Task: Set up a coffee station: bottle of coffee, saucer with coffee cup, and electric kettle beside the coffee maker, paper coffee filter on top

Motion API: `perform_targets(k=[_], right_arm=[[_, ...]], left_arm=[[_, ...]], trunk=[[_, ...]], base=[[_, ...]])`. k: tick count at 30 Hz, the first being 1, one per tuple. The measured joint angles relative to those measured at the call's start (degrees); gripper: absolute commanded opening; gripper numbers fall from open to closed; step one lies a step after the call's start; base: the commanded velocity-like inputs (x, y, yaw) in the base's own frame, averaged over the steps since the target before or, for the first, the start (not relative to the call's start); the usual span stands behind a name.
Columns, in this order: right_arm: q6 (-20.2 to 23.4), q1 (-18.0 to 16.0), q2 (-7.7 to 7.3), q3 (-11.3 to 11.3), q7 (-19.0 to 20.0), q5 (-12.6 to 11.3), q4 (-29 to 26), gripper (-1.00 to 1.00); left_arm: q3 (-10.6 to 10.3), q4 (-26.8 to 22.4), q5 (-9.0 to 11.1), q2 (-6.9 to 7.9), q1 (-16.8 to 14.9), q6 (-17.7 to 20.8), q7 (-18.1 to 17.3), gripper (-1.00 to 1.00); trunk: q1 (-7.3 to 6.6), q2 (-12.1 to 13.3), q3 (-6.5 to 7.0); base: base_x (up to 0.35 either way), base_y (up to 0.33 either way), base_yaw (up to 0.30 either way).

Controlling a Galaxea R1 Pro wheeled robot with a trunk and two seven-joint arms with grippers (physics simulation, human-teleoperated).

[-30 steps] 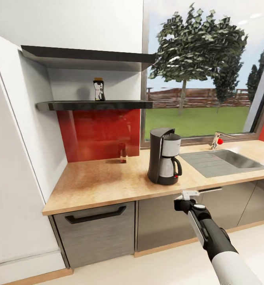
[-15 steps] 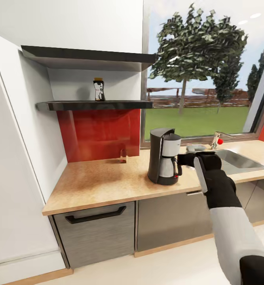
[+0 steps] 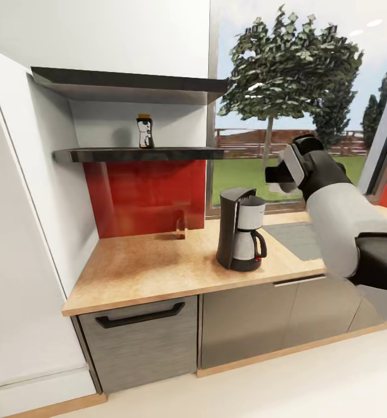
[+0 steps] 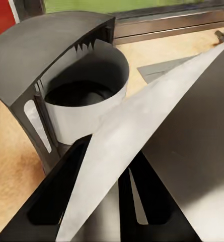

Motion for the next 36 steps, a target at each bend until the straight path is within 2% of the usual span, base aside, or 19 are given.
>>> perform_targets(k=[3,8,11,18,23,31,36], right_arm=[[0.0,-3.7,0.08,0.0,-0.4,-0.1,6.5,-1.00],[0.0,-9.5,0.25,0.0,-0.5,-0.2,12.7,-1.00],[0.0,-12.3,0.28,0.0,-0.5,-0.2,19.2,-1.00],[0.0,-13.0,0.04,0.2,-0.4,-0.4,20.7,-1.00],[0.0,-12.1,0.02,0.3,-0.1,-0.5,22.1,-1.00],[0.0,-12.0,0.02,0.3,-0.1,-0.4,23.9,-1.00],[0.0,-12.0,0.03,0.3,-0.1,-0.4,25.2,-1.00]], left_arm=[[0.0,0.2,0.0,0.00,0.0,0.0,0.0,1.00],[0.1,3.4,0.0,-0.01,0.0,0.0,-0.1,1.00],[0.1,3.9,0.0,-0.01,0.0,0.0,-0.1,1.00],[0.1,4.0,0.0,0.10,0.0,0.1,0.0,1.00],[0.1,5.2,0.0,0.08,0.0,1.5,-0.1,1.00],[0.1,5.4,0.1,0.10,0.1,1.4,-0.1,1.00],[0.1,6.0,0.1,0.10,0.1,1.4,-0.1,1.00]], trunk=[[0.00,0.0,0.00],[0.00,0.0,0.00],[0.00,0.0,0.00],[0.00,0.0,-0.01],[-0.03,0.0,-0.01],[-0.03,0.0,-0.01],[0.00,0.0,-0.01]], base=[[0.000,0.000,0.000],[0.000,0.000,0.000],[0.000,0.000,0.000],[0.000,0.000,0.000],[0.317,0.096,0.000],[0.327,0.094,0.000],[0.098,0.020,0.000]])
